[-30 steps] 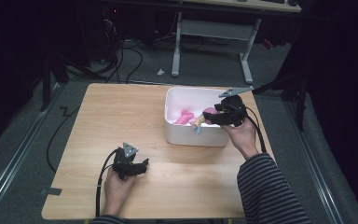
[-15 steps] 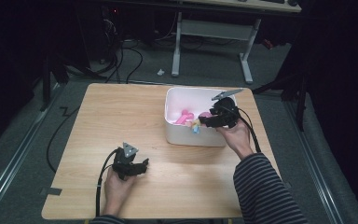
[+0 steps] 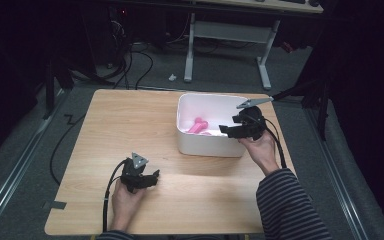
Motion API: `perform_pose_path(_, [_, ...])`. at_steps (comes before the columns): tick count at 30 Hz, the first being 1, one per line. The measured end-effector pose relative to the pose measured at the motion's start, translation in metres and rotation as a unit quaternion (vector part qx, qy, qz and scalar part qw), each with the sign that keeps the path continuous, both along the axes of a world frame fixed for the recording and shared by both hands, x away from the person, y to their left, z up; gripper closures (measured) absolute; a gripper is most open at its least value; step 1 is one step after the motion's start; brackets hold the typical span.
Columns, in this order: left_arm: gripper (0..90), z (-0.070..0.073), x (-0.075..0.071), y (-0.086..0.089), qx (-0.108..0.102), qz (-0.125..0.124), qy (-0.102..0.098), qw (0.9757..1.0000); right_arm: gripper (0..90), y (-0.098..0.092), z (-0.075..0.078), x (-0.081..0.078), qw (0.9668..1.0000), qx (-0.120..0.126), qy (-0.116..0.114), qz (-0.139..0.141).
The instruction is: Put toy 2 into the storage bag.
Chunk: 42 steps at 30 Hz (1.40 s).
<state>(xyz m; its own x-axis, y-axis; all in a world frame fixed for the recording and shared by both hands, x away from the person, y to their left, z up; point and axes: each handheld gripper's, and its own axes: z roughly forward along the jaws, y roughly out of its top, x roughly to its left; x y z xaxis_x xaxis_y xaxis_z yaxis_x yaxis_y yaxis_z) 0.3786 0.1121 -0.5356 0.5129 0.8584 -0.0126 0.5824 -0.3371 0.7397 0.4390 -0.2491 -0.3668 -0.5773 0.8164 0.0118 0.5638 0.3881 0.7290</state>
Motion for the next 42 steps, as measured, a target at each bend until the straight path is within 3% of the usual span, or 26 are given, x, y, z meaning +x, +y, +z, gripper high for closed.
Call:
perform_pose_path(13, [25.3, 0.0, 0.0, 0.0, 0.0, 0.0, 0.0, 1.0, 36.2, -0.046, 0.007, -0.045, 0.9988, 0.031, -0.022, -0.032])
perform_pose_path(17, [25.3, 0.0, 0.0, 0.0, 0.0, 0.0, 0.0, 1.0, 35.9, -0.06, 0.008, -0.061, 0.9983, 0.02, -0.029, -0.045])
perform_pose_path(21, [25.3, 0.0, 0.0, 0.0, 0.0, 0.0, 0.0, 1.0, 35.7, -0.074, 0.01, -0.074, 0.9974, 0.035, -0.033, -0.053])
perform_pose_path(25, [25.3, 0.0, 0.0, 0.0, 0.0, 0.0, 0.0, 1.0, 36.1, -0.082, 0.008, -0.087, 0.9967, 0.032, -0.043, -0.061])
perform_pose_path(27, [25.3, 0.0, 0.0, 0.0, 0.0, 0.0, 0.0, 1.0, 36.1, -0.085, 0.005, -0.094, 0.9964, 0.036, -0.043, -0.063])
perform_pose_path(30, [25.3, 0.0, 0.0, 0.0, 0.001, 0.0, 0.0, 1.0, 36.5, -0.087, -0.001, -0.101, 0.9964, 0.02, -0.043, -0.071])
perform_pose_path(42, [25.3, 0.0, 0.0, 0.0, 0.001, 0.0, 0.0, 1.0, 37.0, -0.102, -0.024, -0.12, 0.9943, 0.05, -0.043, -0.083])
